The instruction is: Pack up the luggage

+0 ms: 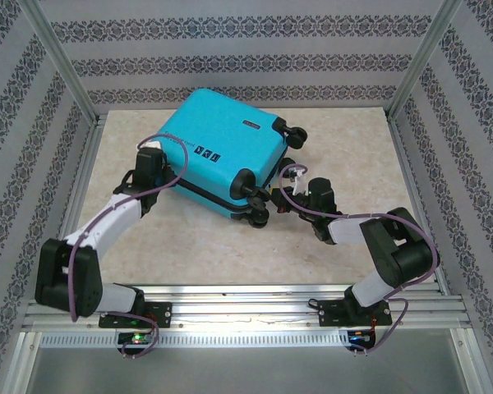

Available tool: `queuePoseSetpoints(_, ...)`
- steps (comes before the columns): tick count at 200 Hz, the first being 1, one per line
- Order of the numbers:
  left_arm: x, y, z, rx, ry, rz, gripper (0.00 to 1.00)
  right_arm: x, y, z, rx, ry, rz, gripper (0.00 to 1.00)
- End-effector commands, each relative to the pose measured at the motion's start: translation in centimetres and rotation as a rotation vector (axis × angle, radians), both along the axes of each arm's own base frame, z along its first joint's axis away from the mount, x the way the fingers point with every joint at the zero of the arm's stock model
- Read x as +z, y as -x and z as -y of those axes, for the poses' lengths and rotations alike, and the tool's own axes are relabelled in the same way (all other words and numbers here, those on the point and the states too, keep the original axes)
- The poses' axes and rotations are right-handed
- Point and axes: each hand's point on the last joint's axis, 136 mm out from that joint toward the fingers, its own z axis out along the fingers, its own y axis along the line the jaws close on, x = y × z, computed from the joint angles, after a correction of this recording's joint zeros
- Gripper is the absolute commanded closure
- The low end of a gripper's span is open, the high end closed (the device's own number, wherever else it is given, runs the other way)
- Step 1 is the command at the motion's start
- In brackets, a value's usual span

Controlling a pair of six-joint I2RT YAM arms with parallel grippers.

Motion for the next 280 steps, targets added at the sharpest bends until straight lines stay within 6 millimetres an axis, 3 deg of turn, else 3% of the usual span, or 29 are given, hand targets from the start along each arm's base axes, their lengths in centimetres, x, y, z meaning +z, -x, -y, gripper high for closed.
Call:
queuePoseSetpoints(1,2.9,-4.4,0.8,-0.087,0.037,0.114,0.78,2.9,0.2,-1.5,0.058,-0.02,0.112,1.0)
queuePoseSetpoints(21,3.4,-6.7,-1.0,-0.058,0.07,0.115,0.81,2.8,0.4,-2.1,0.073,-0.008,0.114,1.0)
queuePoseSetpoints(43,4.5,-7.5,-1.4,-0.058,0.08,0.117,0.82,2.9,0.3,-2.4,0.077,-0.002,0.118,1.0)
queuePoseSetpoints(66,5.8,-5.9,-0.8,-0.059,0.137,0.103,0.72,2.9,0.2,-2.5,0.075,0.0,0.12,1.0)
queuePoseSetpoints(95,7.1,-1.8,0.4,-0.058,0.173,0.074,0.55,2.8,0.1,-2.7,0.081,0.007,0.118,1.0)
queuePoseSetpoints(138,8.0,5.9,5.3,-0.103,0.258,0.049,0.37,2.3,-0.5,-2.4,0.048,0.022,0.105,1.0)
queuePoseSetpoints(185,6.4,11.6,12.3,-0.183,0.479,0.029,0.33,1.7,-0.6,-2.3,0.039,0.026,0.084,1.0)
queuePoseSetpoints(223,5.6,13.2,17.7,-0.244,0.532,-0.002,0.29,1.3,-0.3,-2.2,0.041,0.031,0.077,1.0)
queuePoseSetpoints(239,5.7,13.1,19.6,-0.268,0.546,-0.016,0.22,1.3,-0.1,-2.2,0.044,0.03,0.074,1.0)
queuePoseSetpoints(280,5.5,12.2,22.7,-0.303,0.552,-0.052,0.12,0.8,0.4,-2.3,0.05,0.033,0.065,1.0)
